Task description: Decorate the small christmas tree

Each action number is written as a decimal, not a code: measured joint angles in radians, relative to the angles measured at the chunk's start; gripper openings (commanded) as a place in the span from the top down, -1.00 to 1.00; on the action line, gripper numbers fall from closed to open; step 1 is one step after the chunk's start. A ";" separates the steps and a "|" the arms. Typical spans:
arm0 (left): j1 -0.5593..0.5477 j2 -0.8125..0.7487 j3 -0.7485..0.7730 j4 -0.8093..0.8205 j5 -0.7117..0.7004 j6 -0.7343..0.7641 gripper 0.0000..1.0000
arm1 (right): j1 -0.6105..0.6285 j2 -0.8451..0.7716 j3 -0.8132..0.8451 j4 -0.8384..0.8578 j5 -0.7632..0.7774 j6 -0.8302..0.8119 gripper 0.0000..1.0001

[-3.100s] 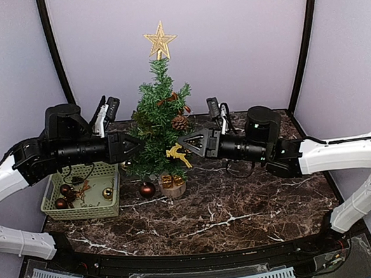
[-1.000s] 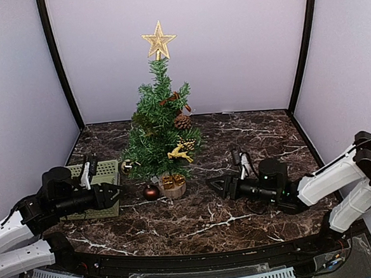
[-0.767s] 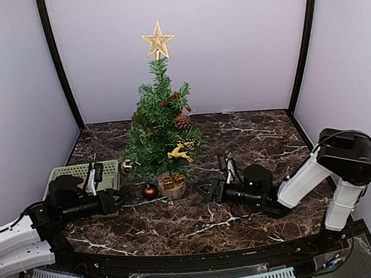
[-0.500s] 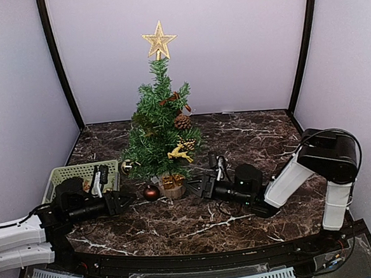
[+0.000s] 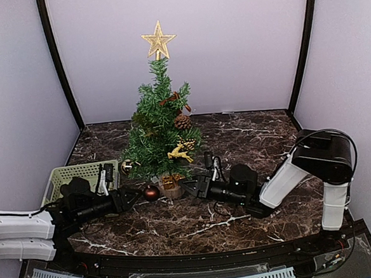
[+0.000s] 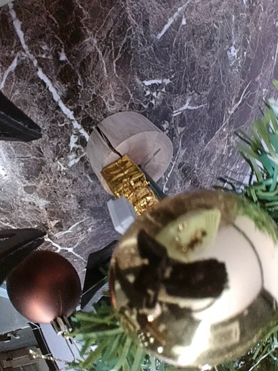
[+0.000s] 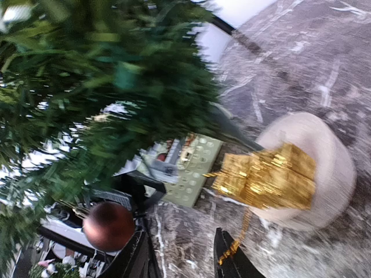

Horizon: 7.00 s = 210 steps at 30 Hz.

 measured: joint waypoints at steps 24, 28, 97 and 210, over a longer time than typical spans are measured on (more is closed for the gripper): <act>0.000 0.016 -0.020 -0.013 -0.066 -0.051 -0.07 | -0.056 0.051 -0.092 -0.061 0.116 0.101 0.52; 0.000 -0.082 -0.009 -0.096 -0.089 -0.042 -0.08 | -0.056 0.065 -0.032 -0.109 0.098 0.094 0.59; -0.024 0.035 -0.045 0.167 -0.023 0.335 -0.29 | -0.190 0.038 0.005 -0.211 0.071 0.014 -0.28; -0.031 -0.158 -0.068 0.009 -0.095 0.277 -0.29 | -0.042 0.335 0.388 0.135 -0.261 0.126 0.26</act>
